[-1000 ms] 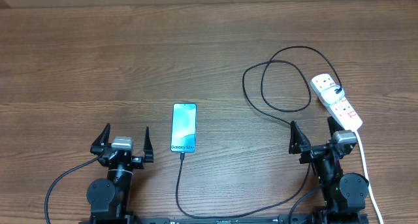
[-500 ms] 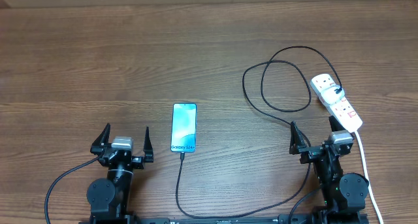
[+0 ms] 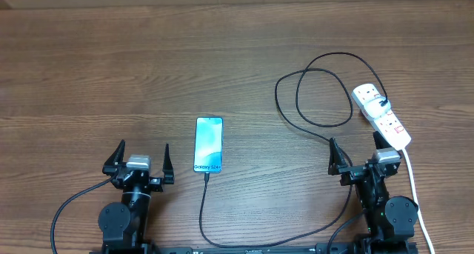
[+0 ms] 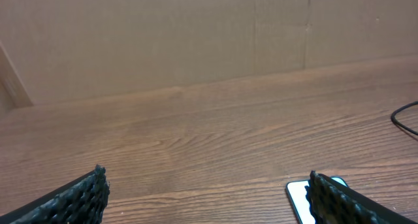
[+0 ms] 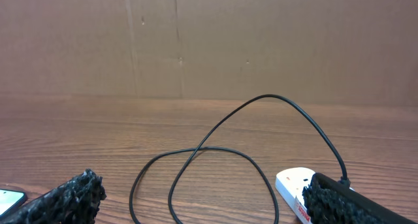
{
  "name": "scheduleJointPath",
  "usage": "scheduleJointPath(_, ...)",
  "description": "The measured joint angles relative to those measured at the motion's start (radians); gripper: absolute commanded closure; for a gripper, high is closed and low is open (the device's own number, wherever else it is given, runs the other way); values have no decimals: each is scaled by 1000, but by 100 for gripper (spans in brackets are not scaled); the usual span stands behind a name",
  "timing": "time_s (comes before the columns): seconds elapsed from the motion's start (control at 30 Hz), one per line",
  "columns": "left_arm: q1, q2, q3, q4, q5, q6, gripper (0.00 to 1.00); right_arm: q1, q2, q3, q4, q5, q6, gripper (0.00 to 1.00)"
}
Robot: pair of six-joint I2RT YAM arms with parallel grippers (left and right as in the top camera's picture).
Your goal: Plug charger to phone and switch on socket
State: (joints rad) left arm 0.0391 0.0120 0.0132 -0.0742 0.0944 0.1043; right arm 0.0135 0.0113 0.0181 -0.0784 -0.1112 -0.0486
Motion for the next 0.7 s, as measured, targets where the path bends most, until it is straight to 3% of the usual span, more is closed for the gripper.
scheduleJointPath(0.7,0,0,0,-3,-31,-105,1,0,0,0,0,1,0,0)
